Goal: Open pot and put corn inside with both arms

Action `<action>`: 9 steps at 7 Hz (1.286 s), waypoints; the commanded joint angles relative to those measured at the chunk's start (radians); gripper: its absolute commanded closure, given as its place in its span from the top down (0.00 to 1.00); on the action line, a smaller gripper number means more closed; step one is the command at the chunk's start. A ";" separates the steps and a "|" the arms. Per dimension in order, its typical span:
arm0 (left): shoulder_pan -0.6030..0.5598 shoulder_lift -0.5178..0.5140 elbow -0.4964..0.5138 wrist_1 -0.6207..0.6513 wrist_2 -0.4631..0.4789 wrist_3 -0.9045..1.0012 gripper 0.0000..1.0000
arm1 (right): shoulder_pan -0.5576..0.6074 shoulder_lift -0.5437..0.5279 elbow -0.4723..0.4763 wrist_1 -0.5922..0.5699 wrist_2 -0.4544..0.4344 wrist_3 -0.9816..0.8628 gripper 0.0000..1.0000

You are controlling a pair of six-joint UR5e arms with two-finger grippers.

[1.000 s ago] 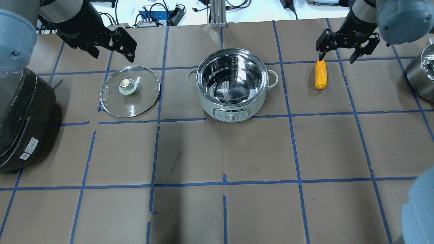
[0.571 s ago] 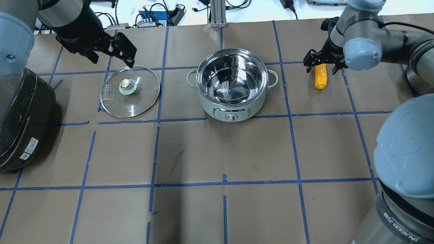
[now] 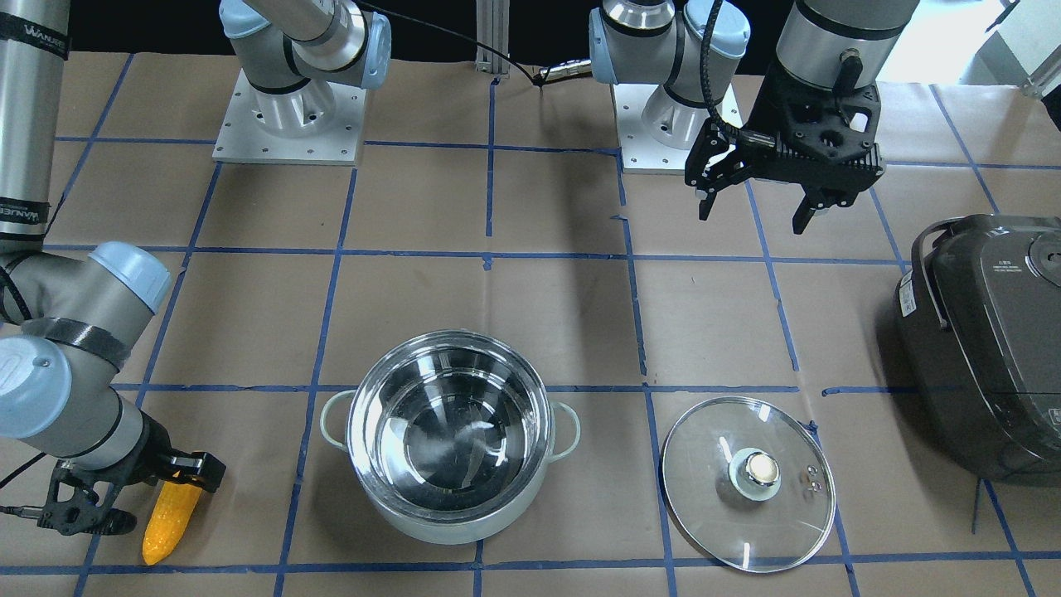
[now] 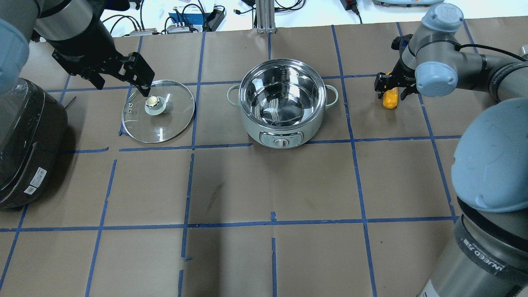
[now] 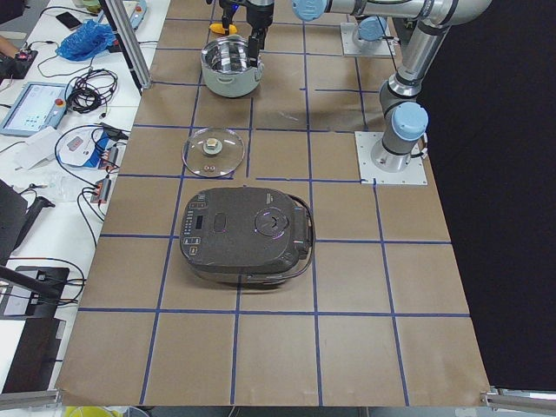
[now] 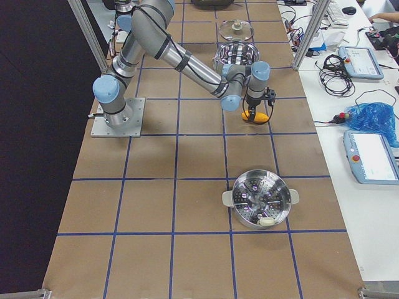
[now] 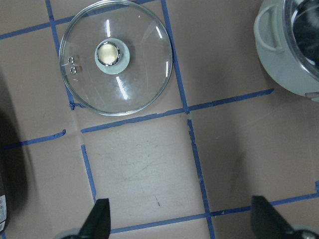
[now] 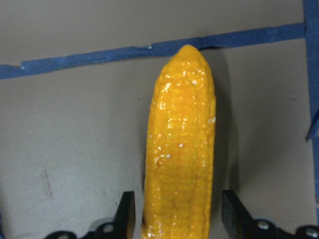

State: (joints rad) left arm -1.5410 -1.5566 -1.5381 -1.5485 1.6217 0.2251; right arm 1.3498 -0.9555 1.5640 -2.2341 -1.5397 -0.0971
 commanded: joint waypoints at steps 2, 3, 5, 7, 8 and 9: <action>0.013 -0.002 0.007 0.004 -0.006 0.002 1.00 | 0.015 -0.049 -0.036 0.022 0.001 0.013 0.08; 0.013 -0.005 0.003 0.004 -0.005 0.002 1.00 | 0.088 -0.146 -0.048 0.142 0.013 0.034 0.09; 0.010 -0.011 0.003 0.005 -0.017 0.002 1.00 | 0.326 -0.227 -0.119 0.211 0.000 0.176 0.10; 0.012 -0.013 0.001 0.005 -0.042 0.003 1.00 | 0.470 -0.191 -0.105 0.156 0.000 0.278 0.11; 0.010 -0.013 0.001 0.005 -0.042 0.003 1.00 | 0.495 -0.133 -0.087 0.074 0.013 0.283 0.11; 0.009 -0.013 0.000 0.005 -0.040 0.003 1.00 | 0.499 -0.073 -0.064 -0.034 0.015 0.278 0.13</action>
State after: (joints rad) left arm -1.5311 -1.5691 -1.5376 -1.5432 1.5815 0.2284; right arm 1.8271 -1.0959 1.4756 -2.1558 -1.5304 0.1759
